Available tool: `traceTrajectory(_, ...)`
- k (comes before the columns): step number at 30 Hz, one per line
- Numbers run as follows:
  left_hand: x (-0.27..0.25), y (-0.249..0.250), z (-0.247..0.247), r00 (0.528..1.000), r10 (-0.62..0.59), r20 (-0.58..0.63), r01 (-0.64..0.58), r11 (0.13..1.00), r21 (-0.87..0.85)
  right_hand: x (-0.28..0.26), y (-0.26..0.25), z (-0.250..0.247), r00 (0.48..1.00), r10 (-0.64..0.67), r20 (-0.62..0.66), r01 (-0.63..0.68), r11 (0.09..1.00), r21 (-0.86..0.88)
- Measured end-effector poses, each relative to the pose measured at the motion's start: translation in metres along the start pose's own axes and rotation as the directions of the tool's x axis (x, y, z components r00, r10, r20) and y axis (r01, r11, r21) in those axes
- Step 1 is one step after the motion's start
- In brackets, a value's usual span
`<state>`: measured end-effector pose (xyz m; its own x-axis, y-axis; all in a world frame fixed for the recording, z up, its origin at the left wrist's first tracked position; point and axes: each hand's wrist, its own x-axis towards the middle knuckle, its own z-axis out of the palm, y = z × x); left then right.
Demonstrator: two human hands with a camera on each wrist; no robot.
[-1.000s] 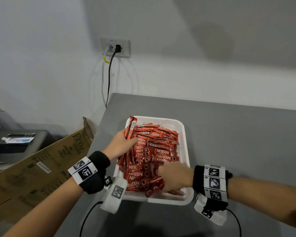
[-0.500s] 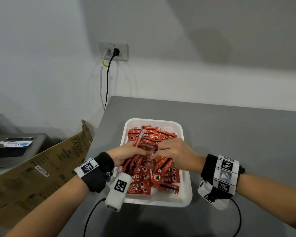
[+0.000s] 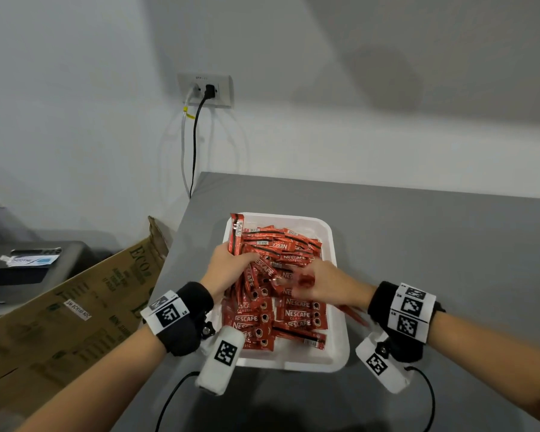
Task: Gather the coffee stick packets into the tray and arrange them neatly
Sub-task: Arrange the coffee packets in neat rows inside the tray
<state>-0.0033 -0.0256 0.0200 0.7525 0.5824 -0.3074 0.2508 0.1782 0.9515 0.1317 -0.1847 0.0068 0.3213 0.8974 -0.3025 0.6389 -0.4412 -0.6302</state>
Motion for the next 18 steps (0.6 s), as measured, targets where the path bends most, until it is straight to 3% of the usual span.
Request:
traceTrajectory(3, 0.003, -0.001, -0.006, 1.0, -0.004, -0.012, 0.004, 1.0, 0.013, -0.004, 0.0, 0.012, 0.979, 0.082, 0.189, 0.019, 0.876, -0.481)
traceTrajectory(6, 0.002, -0.004, -0.006, 0.999, -0.023, 0.025, 0.021, 0.997, 0.071, -0.006, -0.014, 0.025, 0.976, 0.081, 0.203, 0.082, 0.726, -0.683)
traceTrajectory(11, 0.0, -0.006, -0.007, 0.998, -0.029, 0.055, 0.022, 0.993, 0.12, -0.006, -0.023, 0.035, 0.971, 0.098, 0.218, 0.094, 0.683, -0.724)
traceTrajectory(15, 0.0, -0.005, -0.012, 0.995, -0.05, 0.088, 0.038, 0.99, 0.133, -0.006, -0.021, 0.034, 0.96, 0.146, 0.239, 0.047, 0.758, -0.651)
traceTrajectory(18, 0.001, -0.005, -0.017, 0.989, -0.083, 0.124, 0.065, 0.987, 0.146, -0.006, -0.021, 0.012, 0.974, 0.133, 0.185, -0.008, 0.832, -0.554)
